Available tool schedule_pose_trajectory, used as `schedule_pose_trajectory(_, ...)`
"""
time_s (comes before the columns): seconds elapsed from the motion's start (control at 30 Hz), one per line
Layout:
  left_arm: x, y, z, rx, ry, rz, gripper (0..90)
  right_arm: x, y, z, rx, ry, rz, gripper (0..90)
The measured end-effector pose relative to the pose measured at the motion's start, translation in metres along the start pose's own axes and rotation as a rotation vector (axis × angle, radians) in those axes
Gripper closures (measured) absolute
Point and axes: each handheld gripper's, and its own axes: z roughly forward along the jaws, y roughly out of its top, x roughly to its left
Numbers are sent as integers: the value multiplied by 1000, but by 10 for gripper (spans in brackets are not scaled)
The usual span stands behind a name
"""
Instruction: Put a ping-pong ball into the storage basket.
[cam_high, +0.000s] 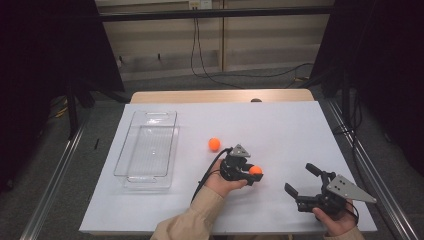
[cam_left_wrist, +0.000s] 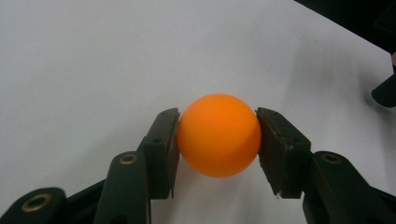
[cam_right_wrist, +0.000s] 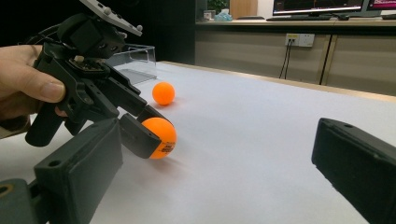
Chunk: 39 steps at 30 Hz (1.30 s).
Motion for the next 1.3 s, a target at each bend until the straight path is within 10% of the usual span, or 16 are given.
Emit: schedule_pose_trajectory(1.3,13,-8,-27,-11,41,-53,512,1,0,1,-3,3,1,15)
